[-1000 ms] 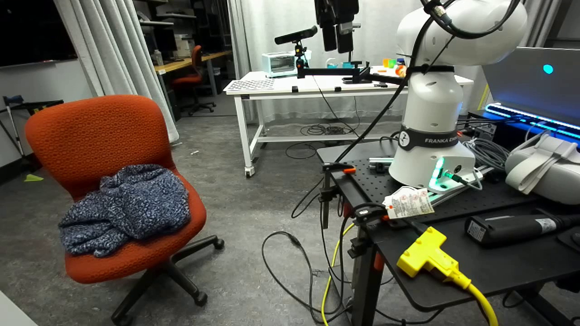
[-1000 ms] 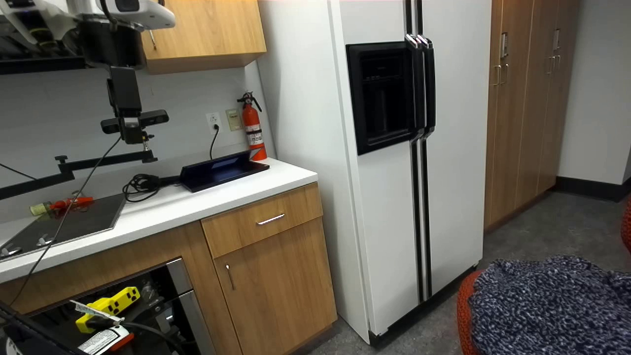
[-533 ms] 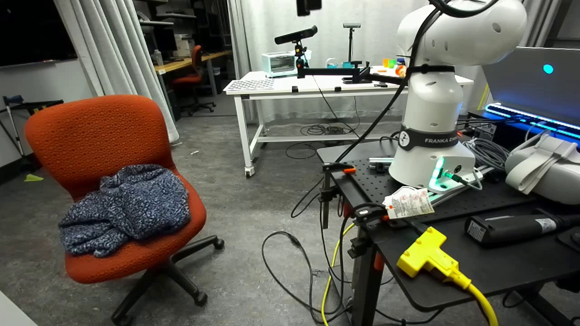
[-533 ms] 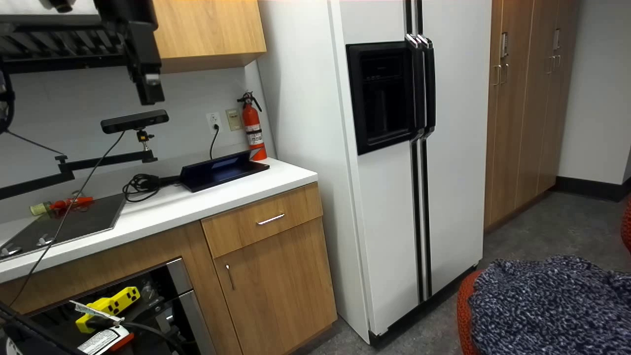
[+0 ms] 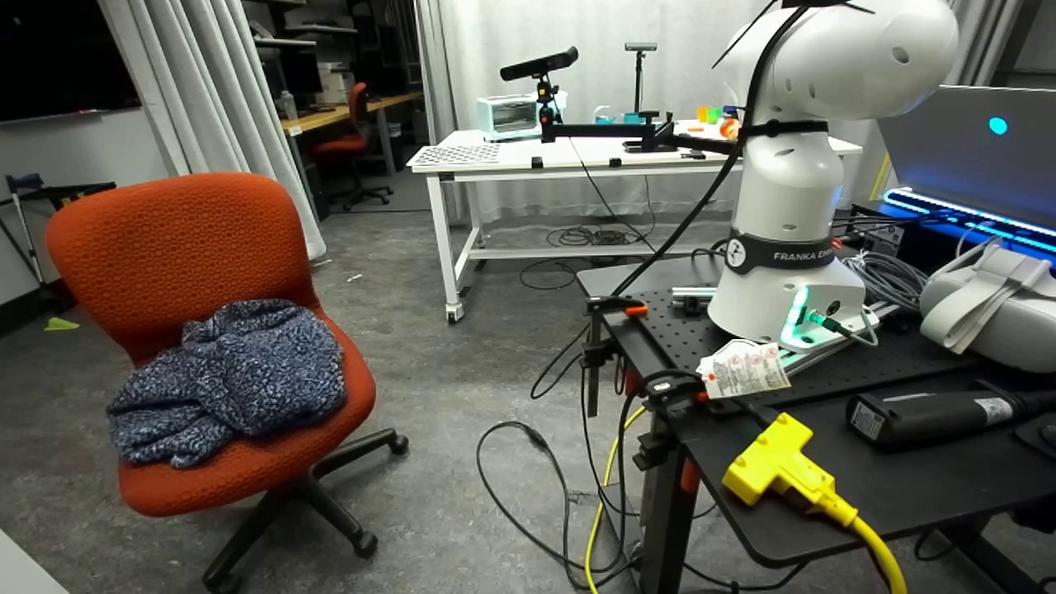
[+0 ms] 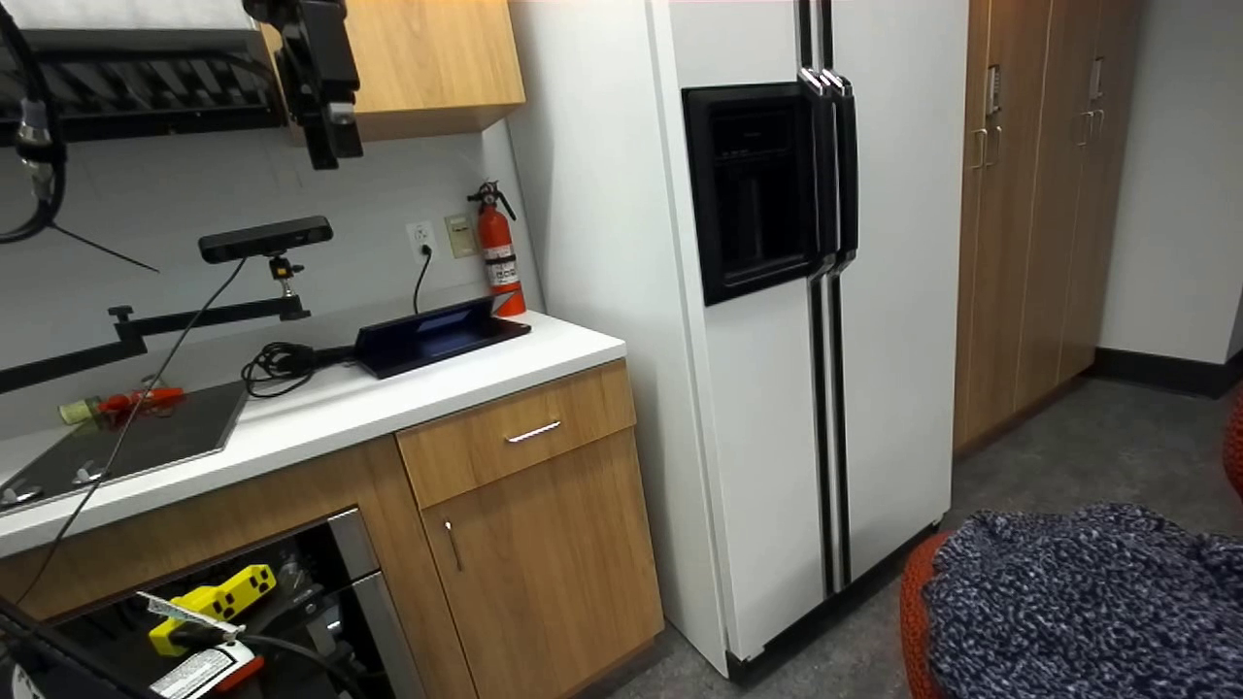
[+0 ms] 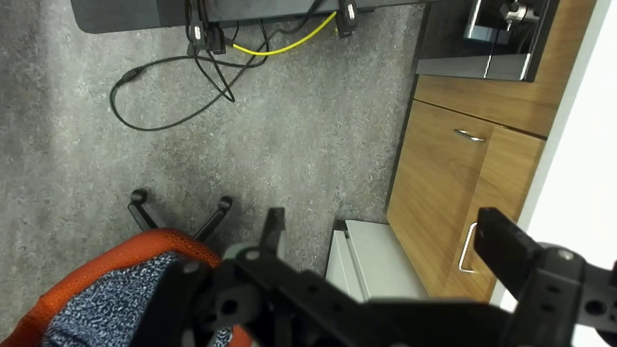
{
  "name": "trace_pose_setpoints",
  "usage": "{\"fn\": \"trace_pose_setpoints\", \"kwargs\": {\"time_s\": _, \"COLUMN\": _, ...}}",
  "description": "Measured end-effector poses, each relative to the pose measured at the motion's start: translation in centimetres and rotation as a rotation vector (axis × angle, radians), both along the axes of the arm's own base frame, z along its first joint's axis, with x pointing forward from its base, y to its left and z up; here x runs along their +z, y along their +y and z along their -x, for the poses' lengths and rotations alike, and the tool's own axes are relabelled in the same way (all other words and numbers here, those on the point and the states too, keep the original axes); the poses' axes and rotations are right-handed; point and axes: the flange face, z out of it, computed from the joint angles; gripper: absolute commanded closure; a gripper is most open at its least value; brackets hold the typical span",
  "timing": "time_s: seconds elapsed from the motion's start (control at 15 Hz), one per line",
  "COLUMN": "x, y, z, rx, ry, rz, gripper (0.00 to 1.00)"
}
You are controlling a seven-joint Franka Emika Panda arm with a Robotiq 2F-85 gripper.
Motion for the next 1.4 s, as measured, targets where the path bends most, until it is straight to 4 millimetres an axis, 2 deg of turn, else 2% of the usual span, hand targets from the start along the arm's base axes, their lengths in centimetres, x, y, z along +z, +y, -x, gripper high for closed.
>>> {"fn": "trace_pose_setpoints", "kwargs": {"time_s": 0.27, "x": -1.1, "y": 0.1, "z": -1.0, "rx": 0.000, "ry": -0.008, "rz": -0.001, "gripper": 0.00}}
{"fn": "trace_pose_setpoints", "kwargs": {"time_s": 0.4, "x": -3.0, "y": 0.0, "z": -2.1, "rx": -0.001, "ry": -0.006, "rz": -0.002, "gripper": 0.00}}
{"fn": "trace_pose_setpoints", "kwargs": {"time_s": 0.8, "x": -10.4, "y": 0.3, "z": -6.2, "rx": 0.001, "ry": 0.040, "rz": -0.004, "gripper": 0.00}}
{"fn": "trace_pose_setpoints", "kwargs": {"time_s": 1.07, "x": -14.7, "y": 1.6, "z": -9.1, "rx": 0.023, "ry": 0.067, "rz": -0.008, "gripper": 0.00}}
{"fn": "trace_pose_setpoints", "kwargs": {"time_s": 1.27, "x": -16.6, "y": 3.0, "z": -10.8, "rx": 0.049, "ry": 0.103, "rz": -0.011, "gripper": 0.00}}
{"fn": "trace_pose_setpoints", "kwargs": {"time_s": 1.4, "x": -16.7, "y": 3.2, "z": -11.2, "rx": 0.052, "ry": 0.105, "rz": -0.012, "gripper": 0.00}}
